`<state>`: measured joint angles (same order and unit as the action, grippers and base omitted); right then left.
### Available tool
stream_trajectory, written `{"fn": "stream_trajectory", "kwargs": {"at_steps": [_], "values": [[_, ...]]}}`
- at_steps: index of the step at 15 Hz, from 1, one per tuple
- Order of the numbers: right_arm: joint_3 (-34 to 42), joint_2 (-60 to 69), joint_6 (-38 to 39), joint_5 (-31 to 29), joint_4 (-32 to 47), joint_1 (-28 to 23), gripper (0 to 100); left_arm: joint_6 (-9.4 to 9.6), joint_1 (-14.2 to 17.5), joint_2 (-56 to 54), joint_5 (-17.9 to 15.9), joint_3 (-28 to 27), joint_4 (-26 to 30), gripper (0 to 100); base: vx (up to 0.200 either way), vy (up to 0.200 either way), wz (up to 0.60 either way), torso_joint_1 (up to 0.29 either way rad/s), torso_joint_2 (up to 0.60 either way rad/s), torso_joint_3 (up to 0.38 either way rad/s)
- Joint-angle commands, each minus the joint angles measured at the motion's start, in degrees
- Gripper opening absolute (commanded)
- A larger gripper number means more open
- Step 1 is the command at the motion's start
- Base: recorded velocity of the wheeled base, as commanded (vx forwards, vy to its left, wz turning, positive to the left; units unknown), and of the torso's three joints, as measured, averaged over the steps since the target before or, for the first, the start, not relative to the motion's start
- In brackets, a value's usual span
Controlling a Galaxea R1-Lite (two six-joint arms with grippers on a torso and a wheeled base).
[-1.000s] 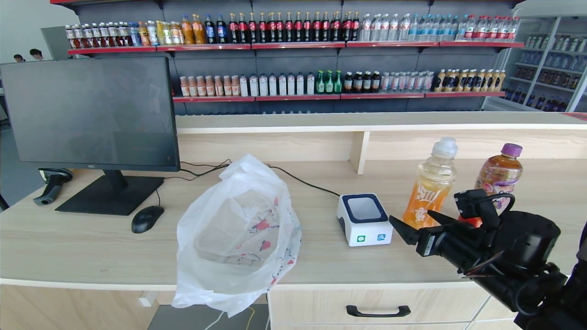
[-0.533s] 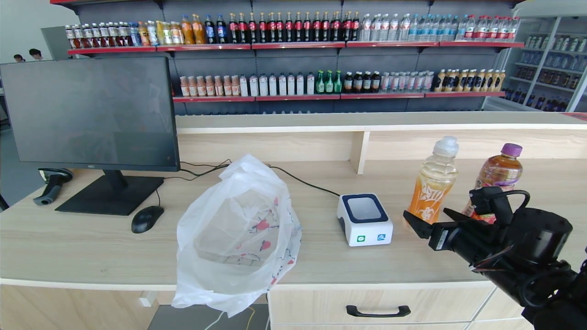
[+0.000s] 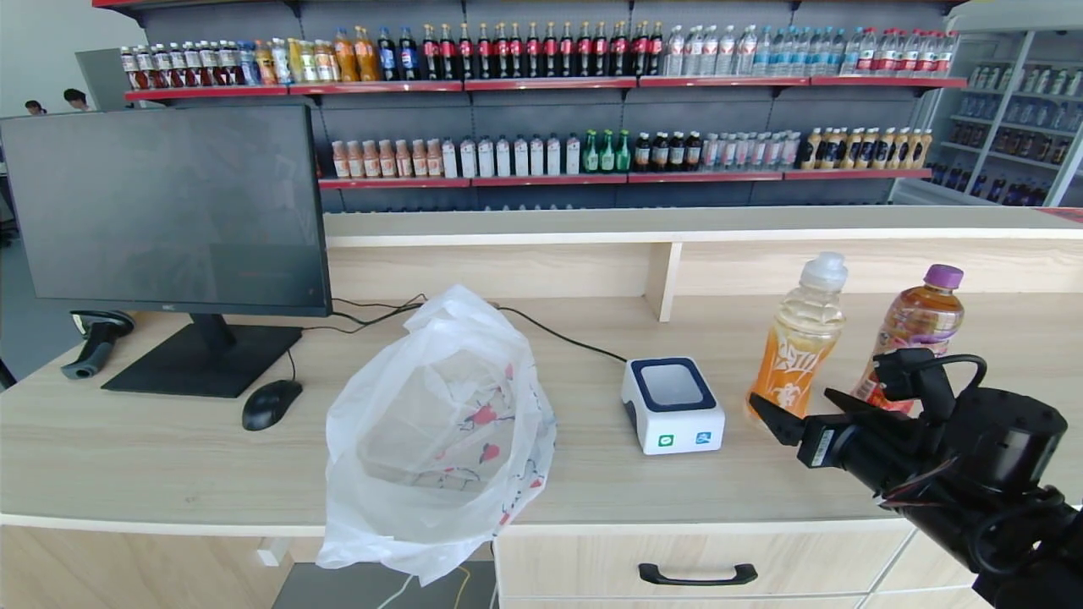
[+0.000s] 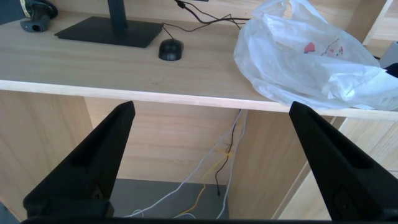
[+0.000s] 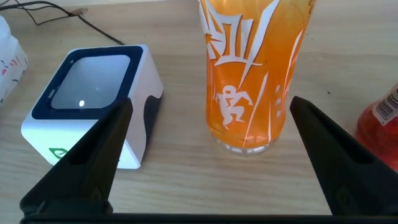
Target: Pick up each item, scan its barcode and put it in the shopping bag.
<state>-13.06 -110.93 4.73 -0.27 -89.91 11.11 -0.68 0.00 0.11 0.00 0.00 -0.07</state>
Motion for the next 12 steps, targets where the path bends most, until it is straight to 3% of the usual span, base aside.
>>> {"fn": "stream_trajectory", "kwargs": {"at_steps": [1, 4, 12], "values": [[0.14, 1.07, 0.98, 0.00, -0.09, 4.45, 100, -0.02, 0.00, -0.02, 0.00, 0.00, -0.01, 100, 0.000, 0.000, 0.00, 0.000, 0.00, 0.000], [-4.52, 0.10, 2.48, 0.00, -0.09, 10.78, 100, -0.02, 0.00, -0.02, 0.00, 0.00, -0.01, 100, 0.000, 0.000, 0.00, 0.000, 0.00, 0.000], [-7.33, -4.82, 2.39, -0.08, -0.09, 11.31, 100, -0.02, 0.00, -0.02, 0.00, 0.00, -0.01, 100, 0.000, 0.000, 0.00, 0.000, 0.00, 0.000]]}}
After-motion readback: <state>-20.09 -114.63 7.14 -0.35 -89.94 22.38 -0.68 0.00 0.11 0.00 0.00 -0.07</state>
